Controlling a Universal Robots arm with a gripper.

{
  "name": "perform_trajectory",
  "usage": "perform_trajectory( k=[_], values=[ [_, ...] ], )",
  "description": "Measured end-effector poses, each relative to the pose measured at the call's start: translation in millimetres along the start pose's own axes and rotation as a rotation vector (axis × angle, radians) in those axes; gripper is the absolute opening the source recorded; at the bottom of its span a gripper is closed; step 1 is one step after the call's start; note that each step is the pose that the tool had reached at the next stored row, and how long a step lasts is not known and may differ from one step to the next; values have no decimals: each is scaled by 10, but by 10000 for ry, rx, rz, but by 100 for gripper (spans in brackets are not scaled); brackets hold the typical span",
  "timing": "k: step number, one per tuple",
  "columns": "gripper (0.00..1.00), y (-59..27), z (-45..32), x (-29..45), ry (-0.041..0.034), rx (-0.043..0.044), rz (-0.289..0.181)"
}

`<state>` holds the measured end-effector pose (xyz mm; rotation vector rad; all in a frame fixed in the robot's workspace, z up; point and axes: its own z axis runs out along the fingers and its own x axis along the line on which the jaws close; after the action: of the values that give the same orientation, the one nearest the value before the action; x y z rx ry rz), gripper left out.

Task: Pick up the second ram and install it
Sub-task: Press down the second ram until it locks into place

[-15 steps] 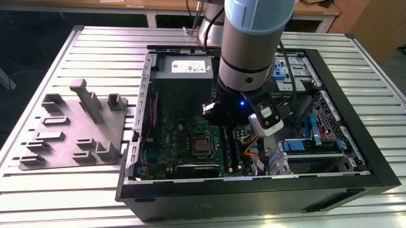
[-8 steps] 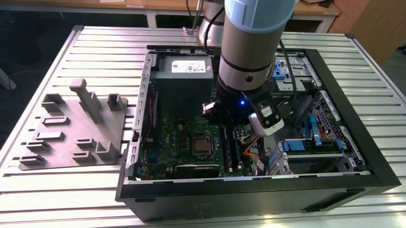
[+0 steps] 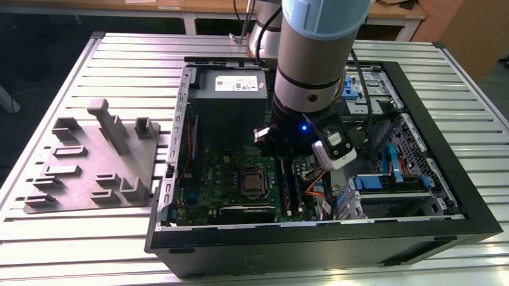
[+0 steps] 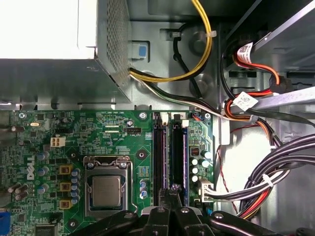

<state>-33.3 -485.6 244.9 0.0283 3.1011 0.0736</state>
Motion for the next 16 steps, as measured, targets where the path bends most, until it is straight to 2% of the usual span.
perform_trajectory(
  k=[3, 11, 16],
  values=[
    [10, 25, 0, 1, 1, 3, 1],
    [10, 162, 16, -2, 2, 4, 0],
    [10, 171, 26, -17, 1, 3, 1]
  ],
)
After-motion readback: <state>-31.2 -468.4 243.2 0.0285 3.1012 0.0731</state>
